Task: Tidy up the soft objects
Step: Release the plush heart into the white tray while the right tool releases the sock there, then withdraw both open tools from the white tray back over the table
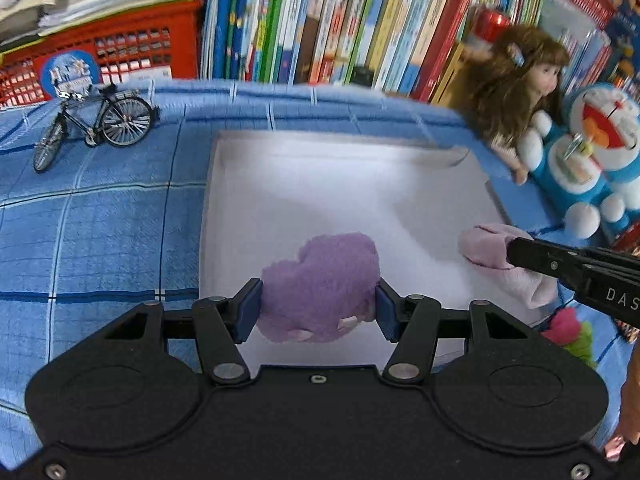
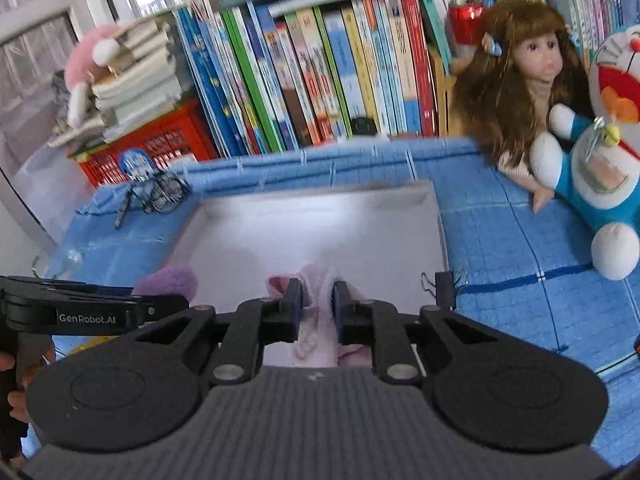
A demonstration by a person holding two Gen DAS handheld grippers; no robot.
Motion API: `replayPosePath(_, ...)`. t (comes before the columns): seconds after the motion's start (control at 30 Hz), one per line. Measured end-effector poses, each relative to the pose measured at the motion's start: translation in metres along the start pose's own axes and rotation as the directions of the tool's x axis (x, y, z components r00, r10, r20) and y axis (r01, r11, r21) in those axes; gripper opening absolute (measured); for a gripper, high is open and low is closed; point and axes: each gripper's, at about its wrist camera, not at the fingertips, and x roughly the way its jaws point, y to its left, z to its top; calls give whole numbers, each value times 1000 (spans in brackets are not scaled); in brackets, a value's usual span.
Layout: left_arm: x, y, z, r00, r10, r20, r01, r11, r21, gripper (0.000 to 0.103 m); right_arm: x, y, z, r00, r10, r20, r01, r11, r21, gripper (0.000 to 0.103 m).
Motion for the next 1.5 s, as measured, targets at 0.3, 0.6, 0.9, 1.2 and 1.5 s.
replayPosePath(0.3, 23, -6, 4, 999, 10, -51, -9, 1000, 30, 57, 27, -3, 0, 997, -28, -72, 29, 1000, 2, 24)
replayPosePath(0.6, 35, -8, 3, 996, 24, -91, -20, 999, 42, 65, 42, 4, -2, 992, -29, -126, 29, 1000, -3, 38)
replayPosePath(0.9, 12, -9, 3, 999, 38, -30, -37, 998, 43, 82, 27, 10, 0, 996, -3, -90, 2, 1000, -19, 61)
replayPosePath(1.2, -31, -19, -11, 997, 34, 66, -39, 996, 80, 84, -13, 26, -5, 1000, 22, 2, -22, 995, -100, 67)
replayPosePath(1.5, -83, -32, -41, 982, 11, 190, -33, 993, 115, 87, -66, 45, -26, 991, 58, 118, -31, 975, -221, 77)
